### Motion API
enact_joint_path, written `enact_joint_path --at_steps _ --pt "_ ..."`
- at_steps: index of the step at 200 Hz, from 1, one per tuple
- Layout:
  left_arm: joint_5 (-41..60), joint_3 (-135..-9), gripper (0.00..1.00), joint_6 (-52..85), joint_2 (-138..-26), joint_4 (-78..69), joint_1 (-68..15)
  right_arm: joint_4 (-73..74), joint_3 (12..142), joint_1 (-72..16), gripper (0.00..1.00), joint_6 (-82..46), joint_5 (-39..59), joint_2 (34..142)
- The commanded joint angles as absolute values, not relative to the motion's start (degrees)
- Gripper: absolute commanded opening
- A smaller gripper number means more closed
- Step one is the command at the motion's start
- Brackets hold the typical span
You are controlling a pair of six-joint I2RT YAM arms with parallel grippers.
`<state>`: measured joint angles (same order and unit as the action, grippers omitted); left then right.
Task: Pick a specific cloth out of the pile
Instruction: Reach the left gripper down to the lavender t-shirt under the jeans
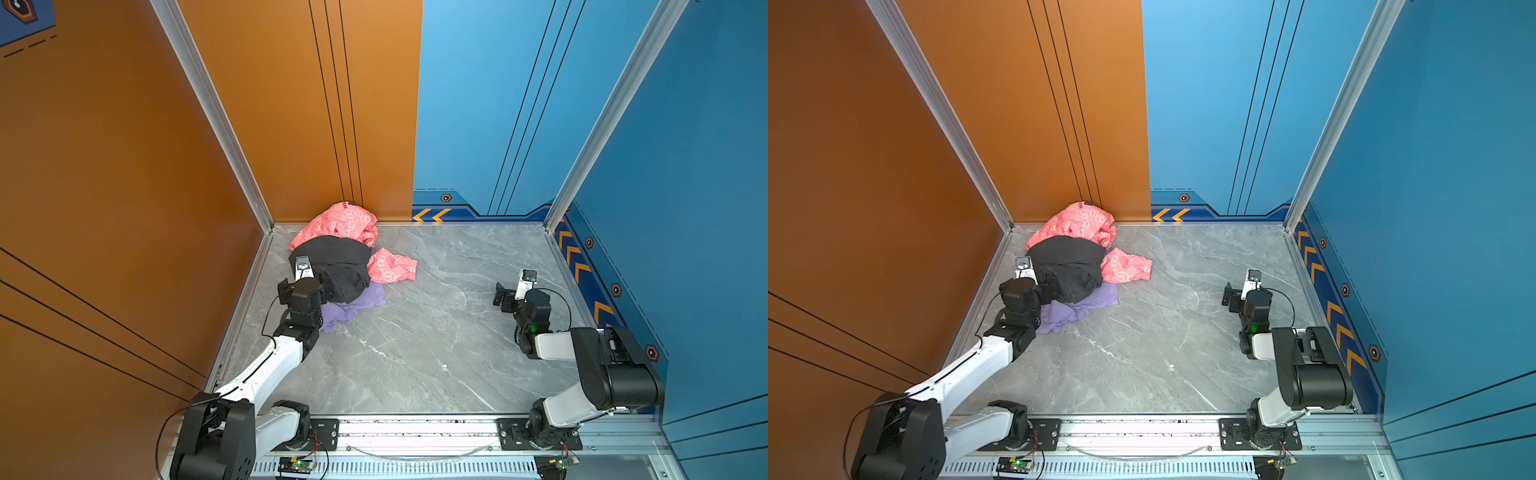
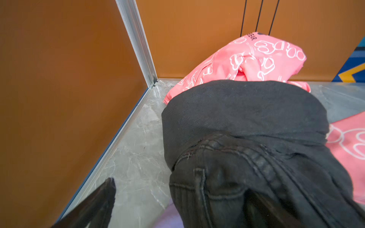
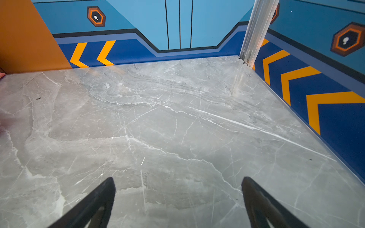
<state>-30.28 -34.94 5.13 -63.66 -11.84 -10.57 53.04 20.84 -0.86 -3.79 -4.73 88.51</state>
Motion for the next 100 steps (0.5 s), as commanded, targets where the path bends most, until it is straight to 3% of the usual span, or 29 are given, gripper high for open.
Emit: enact_joint_path --at_steps 1,32,100 --pt "-30.61 -42.43 0.98 13.49 -61.31 11.37 -10.03 52.13 21.36 -1.23 1.0 -3.51 -5.67 88.62" --pt "-27.49 -45.88 0.98 18.8 -59.01 22.65 -8.64 52.12 21.35 -1.23 1.0 -3.5 -5.72 88.59" --pt "-16.54 -39.83 0.98 35.35 -50.86 27.54 -3.88 52.12 21.36 -1.25 1.0 -3.46 -5.73 88.58"
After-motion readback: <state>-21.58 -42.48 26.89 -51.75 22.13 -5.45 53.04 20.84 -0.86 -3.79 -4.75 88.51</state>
